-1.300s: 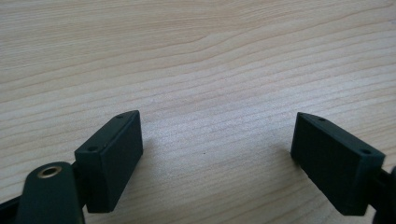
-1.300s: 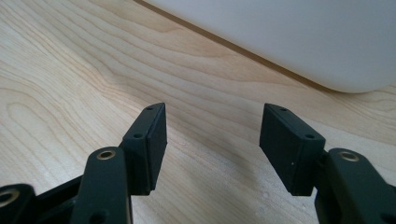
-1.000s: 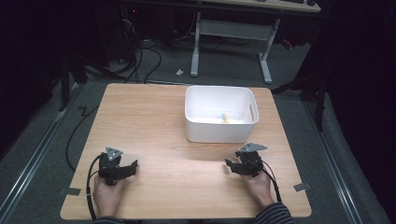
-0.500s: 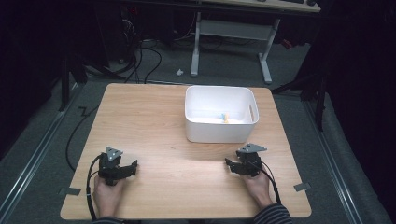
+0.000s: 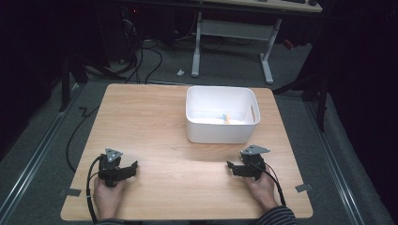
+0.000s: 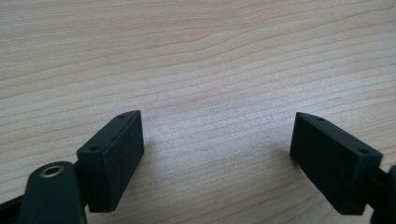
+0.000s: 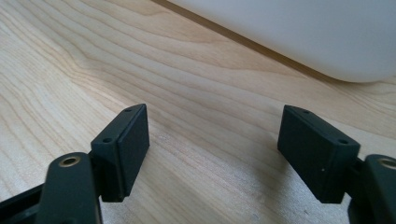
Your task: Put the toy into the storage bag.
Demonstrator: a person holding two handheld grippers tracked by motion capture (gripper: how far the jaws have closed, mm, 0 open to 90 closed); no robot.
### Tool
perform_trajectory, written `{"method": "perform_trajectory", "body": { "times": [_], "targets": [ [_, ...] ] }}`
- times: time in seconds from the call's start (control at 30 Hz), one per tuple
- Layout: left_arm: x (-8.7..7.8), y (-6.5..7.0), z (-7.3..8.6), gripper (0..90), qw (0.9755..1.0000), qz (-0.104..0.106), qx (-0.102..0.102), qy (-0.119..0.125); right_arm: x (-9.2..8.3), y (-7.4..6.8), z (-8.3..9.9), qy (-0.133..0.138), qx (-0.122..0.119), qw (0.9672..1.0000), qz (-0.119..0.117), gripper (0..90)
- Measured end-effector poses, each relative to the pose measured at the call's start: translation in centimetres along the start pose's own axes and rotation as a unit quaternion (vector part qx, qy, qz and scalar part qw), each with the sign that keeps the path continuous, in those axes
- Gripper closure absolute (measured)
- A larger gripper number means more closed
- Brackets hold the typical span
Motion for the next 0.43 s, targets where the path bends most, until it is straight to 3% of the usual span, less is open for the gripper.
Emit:
{"method": "perform_trajectory", "body": {
  "times": [0.43],
  "targets": [
    [-0.01, 0.02, 0.02, 17.8, 1.0000, -0.002, 0.002, -0.001, -0.23, 0.11, 0.21, 0.002, 0.011, 0.9999, 0.009, 24.5]
  ]
}}
Point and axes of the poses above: each handheld gripper's, and its own axes: x roughly forward along the jaws, z roughly out of its underside, y roughly to its right, the point moved 7 cm from there along x, roughly forward along the jaws, and after that the axes turned 12 degrees about x, right-handed, at the moved point
